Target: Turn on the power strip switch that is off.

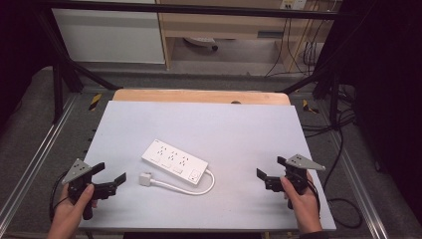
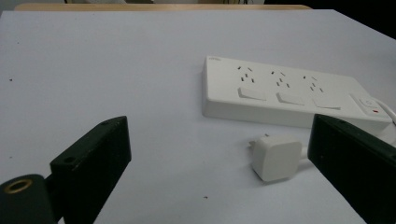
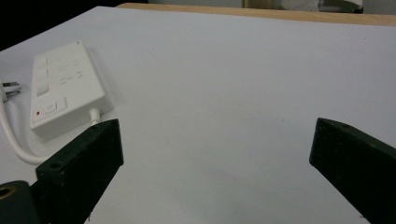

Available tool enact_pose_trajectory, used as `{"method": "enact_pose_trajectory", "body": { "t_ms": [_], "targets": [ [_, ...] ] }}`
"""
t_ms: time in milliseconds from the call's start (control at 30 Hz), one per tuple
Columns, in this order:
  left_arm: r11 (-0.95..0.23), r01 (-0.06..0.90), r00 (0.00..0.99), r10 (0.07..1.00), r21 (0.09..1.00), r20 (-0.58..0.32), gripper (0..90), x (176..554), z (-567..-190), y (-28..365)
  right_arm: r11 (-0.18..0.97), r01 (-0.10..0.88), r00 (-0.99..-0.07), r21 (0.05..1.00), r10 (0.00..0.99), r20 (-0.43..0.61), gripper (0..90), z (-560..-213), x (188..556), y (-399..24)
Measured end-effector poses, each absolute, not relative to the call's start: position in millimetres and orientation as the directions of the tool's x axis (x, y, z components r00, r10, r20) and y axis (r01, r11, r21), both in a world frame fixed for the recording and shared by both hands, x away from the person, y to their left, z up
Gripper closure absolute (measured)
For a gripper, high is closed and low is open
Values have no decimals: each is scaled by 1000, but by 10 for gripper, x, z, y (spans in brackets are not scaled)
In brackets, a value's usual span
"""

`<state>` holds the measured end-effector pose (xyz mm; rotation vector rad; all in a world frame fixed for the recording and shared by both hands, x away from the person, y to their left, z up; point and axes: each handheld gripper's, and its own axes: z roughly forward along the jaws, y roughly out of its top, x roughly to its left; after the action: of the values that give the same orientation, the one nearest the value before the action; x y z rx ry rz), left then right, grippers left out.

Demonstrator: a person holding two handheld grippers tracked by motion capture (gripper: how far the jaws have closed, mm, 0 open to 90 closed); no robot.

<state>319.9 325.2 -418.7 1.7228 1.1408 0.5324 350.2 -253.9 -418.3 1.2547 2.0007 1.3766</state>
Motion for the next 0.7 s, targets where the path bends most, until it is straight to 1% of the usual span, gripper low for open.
{"method": "enact_pose_trajectory", "body": {
  "t_ms": [300,433,533,633,700],
  "targets": [
    [-100,453,467,873,886,-140,61,3196,-4192,3261,135,382,-530,914,843,97,48,-4046,3603,-2384],
    [-102,456,467,873,884,-140,61,3203,-4198,3254,138,374,-528,917,844,89,56,-4008,3662,-2330],
    [-103,457,467,873,884,-140,61,3199,-4198,3255,146,374,-529,916,845,81,60,-3984,3688,-2294],
    [-105,453,473,870,885,-139,61,3192,-4196,3254,151,401,-550,903,828,106,42,-3934,3728,-2205],
    [-105,454,471,871,885,-138,61,3198,-4197,3250,155,403,-558,902,823,108,34,-3924,3739,-2179]
  ]
}}
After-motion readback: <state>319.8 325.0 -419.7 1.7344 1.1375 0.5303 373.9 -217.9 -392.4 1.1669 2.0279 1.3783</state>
